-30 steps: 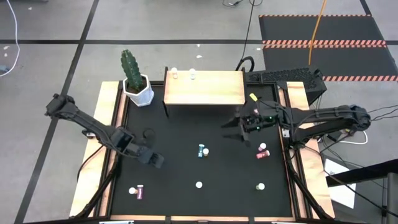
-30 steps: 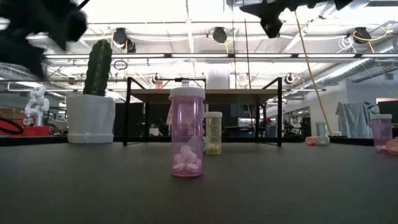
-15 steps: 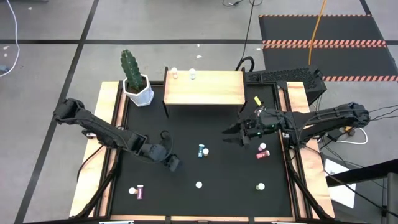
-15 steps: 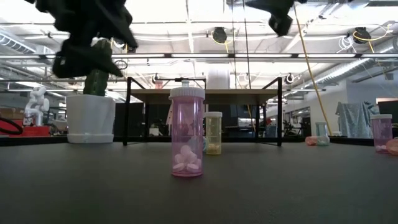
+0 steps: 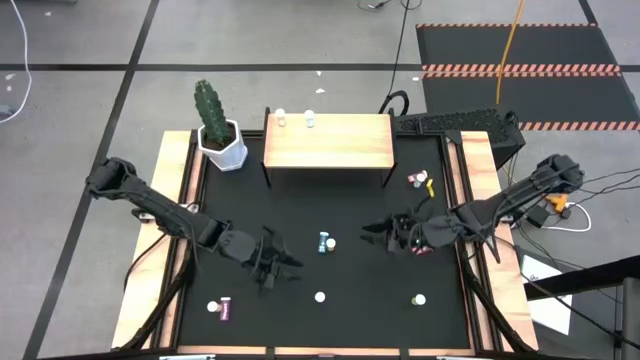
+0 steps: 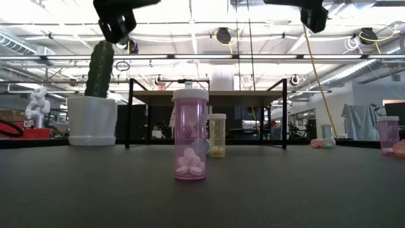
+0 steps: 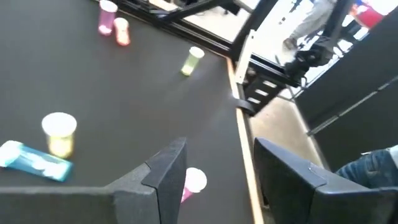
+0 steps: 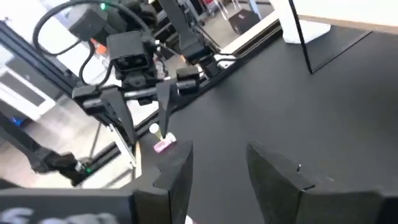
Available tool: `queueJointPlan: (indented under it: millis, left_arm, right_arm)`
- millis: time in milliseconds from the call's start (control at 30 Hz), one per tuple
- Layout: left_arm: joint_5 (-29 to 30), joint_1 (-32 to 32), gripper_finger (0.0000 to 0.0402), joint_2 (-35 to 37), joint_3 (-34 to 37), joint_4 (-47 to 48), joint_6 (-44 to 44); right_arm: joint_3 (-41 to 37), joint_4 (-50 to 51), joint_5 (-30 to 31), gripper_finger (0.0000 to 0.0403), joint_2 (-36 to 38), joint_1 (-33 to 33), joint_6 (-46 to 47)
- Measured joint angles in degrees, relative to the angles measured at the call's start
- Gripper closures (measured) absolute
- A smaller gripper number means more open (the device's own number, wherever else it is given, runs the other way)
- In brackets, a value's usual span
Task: Pick and place medicine bottles onto shelf by color
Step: Put the top pink pill bottle on the shelf
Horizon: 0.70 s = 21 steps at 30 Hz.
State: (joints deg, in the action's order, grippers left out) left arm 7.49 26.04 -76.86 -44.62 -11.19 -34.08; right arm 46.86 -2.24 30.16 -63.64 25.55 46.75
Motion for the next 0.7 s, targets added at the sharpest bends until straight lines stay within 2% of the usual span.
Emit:
queueJointPlan:
  millis: [200,467,567,700]
  left_arm:
    - [1.5,6.1,0.0215,0.0,0.0,0.4,0.8]
    - [3.6,8.8,0.0215,0.0,0.0,0.6,5.5]
    - [3.7,8.8,0.0215,0.0,0.0,0.6,5.9]
    - [4.9,8.8,0.0215,0.0,0.0,2.8,4.1]
  right_arm:
    - [9.3,3.7,0.4,0.0266,-8.8,2.2,2.0]
    - [27.4,19.5,3.1,0.0267,-22.5,5.3,3.2]
    - [30.4,23.1,3.0,0.0267,-25.0,6.6,5.9]
    - [30.6,30.8,3.1,0.0267,-25.6,9.0,13.1]
